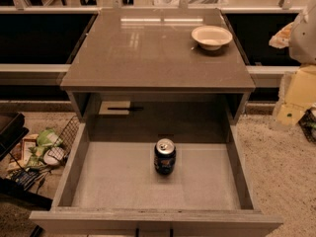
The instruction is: Pick pepsi can from top drawer and place on counter
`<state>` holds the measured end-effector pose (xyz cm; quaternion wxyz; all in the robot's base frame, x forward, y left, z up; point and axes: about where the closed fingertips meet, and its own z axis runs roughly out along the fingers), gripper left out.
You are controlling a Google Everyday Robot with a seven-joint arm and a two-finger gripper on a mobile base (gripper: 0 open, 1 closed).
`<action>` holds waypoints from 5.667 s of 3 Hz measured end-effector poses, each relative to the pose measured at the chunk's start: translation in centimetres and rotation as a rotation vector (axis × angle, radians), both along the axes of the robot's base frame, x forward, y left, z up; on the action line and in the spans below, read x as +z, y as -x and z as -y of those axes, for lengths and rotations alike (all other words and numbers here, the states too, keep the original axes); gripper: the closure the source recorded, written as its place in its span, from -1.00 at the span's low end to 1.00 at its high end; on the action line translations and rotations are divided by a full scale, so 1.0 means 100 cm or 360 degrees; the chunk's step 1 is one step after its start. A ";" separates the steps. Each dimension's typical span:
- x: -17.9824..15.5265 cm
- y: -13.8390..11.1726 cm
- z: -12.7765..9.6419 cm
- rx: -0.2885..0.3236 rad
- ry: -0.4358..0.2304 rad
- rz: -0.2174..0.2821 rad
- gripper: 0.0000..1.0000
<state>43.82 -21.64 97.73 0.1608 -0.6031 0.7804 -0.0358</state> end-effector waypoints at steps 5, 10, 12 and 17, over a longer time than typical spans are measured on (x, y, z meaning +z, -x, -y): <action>-0.115 -0.036 -0.047 0.0117 -0.0810 0.0124 -1.00; -0.216 -0.052 -0.138 0.0230 -0.1422 0.0176 -1.00; -0.262 -0.062 -0.182 0.0276 -0.1547 0.0134 -1.00; -0.142 -0.075 -0.216 0.0450 -0.1545 0.0230 1.00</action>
Offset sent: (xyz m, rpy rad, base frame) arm 0.0031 0.0080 -0.0319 0.1341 0.0094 0.0036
